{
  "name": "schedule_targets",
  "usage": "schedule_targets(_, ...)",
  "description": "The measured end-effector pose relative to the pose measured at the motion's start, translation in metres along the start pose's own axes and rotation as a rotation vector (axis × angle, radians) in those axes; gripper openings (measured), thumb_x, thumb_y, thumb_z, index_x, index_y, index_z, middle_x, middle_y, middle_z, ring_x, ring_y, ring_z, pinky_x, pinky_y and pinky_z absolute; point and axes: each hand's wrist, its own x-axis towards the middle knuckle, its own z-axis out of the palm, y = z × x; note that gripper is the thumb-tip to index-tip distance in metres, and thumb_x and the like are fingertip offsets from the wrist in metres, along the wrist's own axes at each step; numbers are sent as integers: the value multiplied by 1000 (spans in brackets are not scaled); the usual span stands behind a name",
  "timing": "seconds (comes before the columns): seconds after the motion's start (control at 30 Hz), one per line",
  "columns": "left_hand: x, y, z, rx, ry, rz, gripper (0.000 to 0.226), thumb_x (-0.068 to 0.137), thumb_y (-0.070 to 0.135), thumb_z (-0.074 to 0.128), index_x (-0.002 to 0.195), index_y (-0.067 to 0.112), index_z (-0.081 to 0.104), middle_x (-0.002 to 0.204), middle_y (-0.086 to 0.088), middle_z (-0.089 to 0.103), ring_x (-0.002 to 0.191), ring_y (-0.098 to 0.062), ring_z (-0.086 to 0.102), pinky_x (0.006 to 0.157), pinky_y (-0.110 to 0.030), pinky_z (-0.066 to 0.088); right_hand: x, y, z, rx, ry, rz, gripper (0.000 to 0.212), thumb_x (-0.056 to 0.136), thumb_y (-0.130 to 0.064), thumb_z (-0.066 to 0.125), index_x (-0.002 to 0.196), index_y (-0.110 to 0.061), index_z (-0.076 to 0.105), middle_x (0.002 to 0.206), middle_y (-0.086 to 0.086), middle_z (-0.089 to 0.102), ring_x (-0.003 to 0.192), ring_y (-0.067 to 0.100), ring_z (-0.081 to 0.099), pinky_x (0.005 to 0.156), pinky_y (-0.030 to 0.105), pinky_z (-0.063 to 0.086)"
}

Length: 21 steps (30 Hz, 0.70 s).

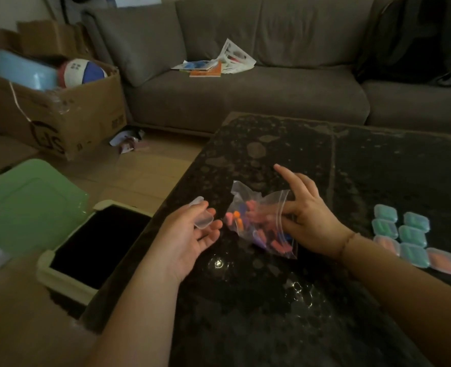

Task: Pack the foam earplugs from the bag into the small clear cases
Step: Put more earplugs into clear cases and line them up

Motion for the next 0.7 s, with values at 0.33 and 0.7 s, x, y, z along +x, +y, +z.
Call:
schedule_targets(0.33,3,-16,14,32,-32,-11,48,101,20,60,147,19,46,117,-13,70,97,-22,70,82,-36,53,12,-2,10,50,-1,-33,20,76,-44,74,95,-38,76,159,-17,-2,141,8,-6,109,31,23)
schedule_targets(0.7,5,-19,13,69,-36,-16,45,102,21,59,145,19,45,107,-11,74,96,-22,72,87,-37,55,13,-14,15,126,-36,-27,42,78,-61,45,105,-43,72,160,-16,-5,145,17,-3,112,42,17)
